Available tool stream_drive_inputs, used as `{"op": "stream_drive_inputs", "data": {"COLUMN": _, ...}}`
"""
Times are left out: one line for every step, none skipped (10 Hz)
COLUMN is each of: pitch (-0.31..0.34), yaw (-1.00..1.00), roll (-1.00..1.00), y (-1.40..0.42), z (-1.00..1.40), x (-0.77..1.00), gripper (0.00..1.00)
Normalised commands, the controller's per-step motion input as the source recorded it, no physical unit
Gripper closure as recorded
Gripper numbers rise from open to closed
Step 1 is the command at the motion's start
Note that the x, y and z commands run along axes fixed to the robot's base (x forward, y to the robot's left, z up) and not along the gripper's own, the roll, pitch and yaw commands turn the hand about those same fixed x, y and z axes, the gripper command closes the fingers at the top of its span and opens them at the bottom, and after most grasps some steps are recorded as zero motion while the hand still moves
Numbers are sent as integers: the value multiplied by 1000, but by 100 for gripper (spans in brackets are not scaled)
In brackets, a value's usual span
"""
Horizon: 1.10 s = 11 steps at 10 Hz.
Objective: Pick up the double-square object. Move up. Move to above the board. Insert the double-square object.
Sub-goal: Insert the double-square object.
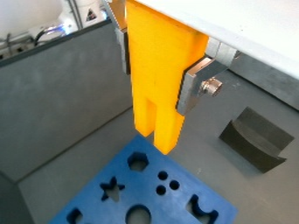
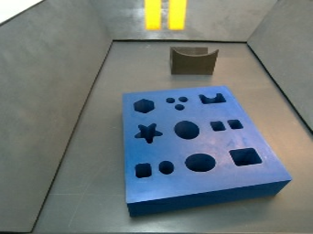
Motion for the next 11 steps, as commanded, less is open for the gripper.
{"op": "stream_drive_inputs", "data": {"pitch": 0, "yaw": 291, "roll": 9, "y": -134, "z": 0, "x": 969, "gripper": 100}}
{"op": "stream_drive_inputs", "data": {"pitch": 0, "yaw": 246, "roll": 14, "y": -177, "z": 0, "x": 997, "gripper": 100}}
{"op": "stream_drive_inputs", "data": {"pitch": 0, "yaw": 163, "roll": 23, "y": -243, "z": 0, "x": 1000, "gripper": 100}}
{"op": "stream_drive_inputs", "data": {"pitch": 0, "yaw": 123, "roll": 39, "y": -263, "z": 0, "x": 1000, "gripper": 100}}
{"op": "stream_drive_inputs", "data": {"pitch": 0, "yaw": 11, "roll": 16, "y": -237, "z": 0, "x": 1000, "gripper": 100}}
{"op": "stream_drive_inputs", "data": {"pitch": 0, "yaw": 0, "roll": 17, "y": -217, "z": -9, "x": 1000, "gripper": 100}}
{"op": "stream_drive_inputs", "data": {"pitch": 0, "yaw": 0, "roll": 17, "y": -177, "z": -49, "x": 1000, "gripper": 100}}
{"op": "stream_drive_inputs", "data": {"pitch": 0, "yaw": 0, "roll": 26, "y": -129, "z": -114, "x": 1000, "gripper": 100}}
{"op": "stream_drive_inputs", "data": {"pitch": 0, "yaw": 0, "roll": 17, "y": -126, "z": -143, "x": 1000, "gripper": 100}}
{"op": "stream_drive_inputs", "data": {"pitch": 0, "yaw": 0, "roll": 19, "y": -126, "z": -157, "x": 1000, "gripper": 100}}
{"op": "stream_drive_inputs", "data": {"pitch": 0, "yaw": 0, "roll": 17, "y": -126, "z": -157, "x": 1000, "gripper": 100}}
